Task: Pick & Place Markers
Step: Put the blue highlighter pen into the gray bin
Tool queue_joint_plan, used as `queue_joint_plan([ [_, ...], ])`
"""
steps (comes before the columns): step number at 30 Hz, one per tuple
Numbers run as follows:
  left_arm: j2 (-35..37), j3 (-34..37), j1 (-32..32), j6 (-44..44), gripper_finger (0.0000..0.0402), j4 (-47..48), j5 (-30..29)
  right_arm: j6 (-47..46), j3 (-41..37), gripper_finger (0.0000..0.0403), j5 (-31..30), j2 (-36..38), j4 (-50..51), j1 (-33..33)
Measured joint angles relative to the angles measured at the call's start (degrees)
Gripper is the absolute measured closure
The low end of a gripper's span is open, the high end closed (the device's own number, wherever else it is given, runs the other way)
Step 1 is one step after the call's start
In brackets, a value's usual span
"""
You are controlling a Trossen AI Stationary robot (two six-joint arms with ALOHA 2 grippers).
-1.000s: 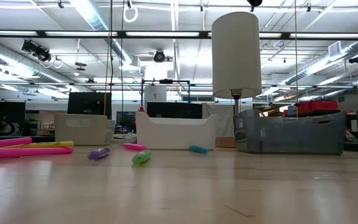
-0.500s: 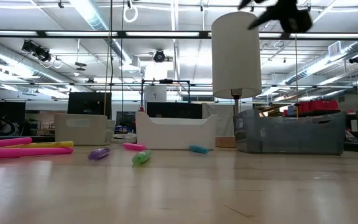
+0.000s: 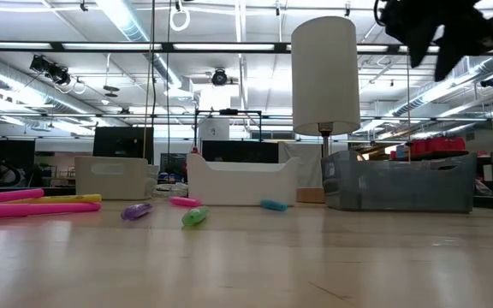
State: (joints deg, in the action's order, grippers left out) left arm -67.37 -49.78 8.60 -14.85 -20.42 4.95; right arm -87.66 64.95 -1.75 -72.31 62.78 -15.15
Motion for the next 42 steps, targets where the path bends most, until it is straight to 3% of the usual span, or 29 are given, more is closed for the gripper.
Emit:
queue_joint_plan([
  [13, -0.02, -0.02, -0.01, -2.68, 0.023, 0.2, 0.02, -12.62, 0.0, 0.0231, 1.43, -6.87, 6.96, -5.04],
  [31, -0.07, -0.04, -0.02, -2.59, 0.023, 2.3, 0.66, -20.89, -0.11, 0.0231, 5.81, -17.63, 15.49, -9.52],
  [42, -0.07, -0.04, 0.0, -2.58, 0.023, 2.79, 0.85, -26.11, -11.05, 0.0231, 14.86, -17.9, 14.65, -12.28],
])
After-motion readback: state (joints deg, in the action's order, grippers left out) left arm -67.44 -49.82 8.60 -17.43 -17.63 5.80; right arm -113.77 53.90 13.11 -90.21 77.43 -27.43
